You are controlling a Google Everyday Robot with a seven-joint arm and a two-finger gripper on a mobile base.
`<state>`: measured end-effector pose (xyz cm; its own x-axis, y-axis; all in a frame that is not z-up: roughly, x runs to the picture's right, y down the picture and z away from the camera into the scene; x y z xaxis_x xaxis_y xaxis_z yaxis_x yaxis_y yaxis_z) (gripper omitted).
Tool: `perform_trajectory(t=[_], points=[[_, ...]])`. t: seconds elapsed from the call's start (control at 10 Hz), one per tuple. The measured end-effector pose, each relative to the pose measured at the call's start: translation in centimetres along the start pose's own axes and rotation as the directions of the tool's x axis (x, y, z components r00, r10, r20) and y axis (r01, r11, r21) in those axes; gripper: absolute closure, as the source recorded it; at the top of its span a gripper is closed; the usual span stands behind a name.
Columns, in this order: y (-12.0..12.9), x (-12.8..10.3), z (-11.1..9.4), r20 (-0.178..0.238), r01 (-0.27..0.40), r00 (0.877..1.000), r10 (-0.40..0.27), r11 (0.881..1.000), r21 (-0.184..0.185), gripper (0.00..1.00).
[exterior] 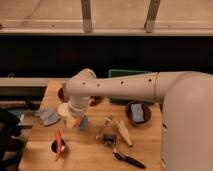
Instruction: Place apple in plastic cup
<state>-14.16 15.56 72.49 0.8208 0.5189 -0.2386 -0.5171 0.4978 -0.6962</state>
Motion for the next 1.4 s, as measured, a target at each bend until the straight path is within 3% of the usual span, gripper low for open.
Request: perform_trajectory(t=[0.2, 0.4, 0.5, 0.7, 1.0, 1.2, 1.4], points=[[-0.7, -0.3, 0.3, -0.014, -0.006, 1.000, 0.006, 1.000, 0.015, 0.59], [-3.2, -0.3, 0.2, -0.026, -0.034, 0.999, 0.035, 0.998, 0.048, 0.40], [-4.2, -0.1, 0.1, -0.031, -0.049, 0.998, 0.051, 0.997, 0.059, 0.35], [-5.5, 0.4, 0.3, -0.041, -0.079, 0.996, 0.083, 0.994, 0.071, 0.34], [-5.2, 0.7, 0.7, -0.039, -0.087, 0.995, 0.089, 0.994, 0.061, 0.34], [-5.0, 0.7, 0.3, -0.026, -0.087, 0.996, 0.089, 0.994, 0.062, 0.34], [-5.7, 0.1, -0.9, 0.002, -0.089, 0.996, 0.089, 0.992, 0.092, 0.34]])
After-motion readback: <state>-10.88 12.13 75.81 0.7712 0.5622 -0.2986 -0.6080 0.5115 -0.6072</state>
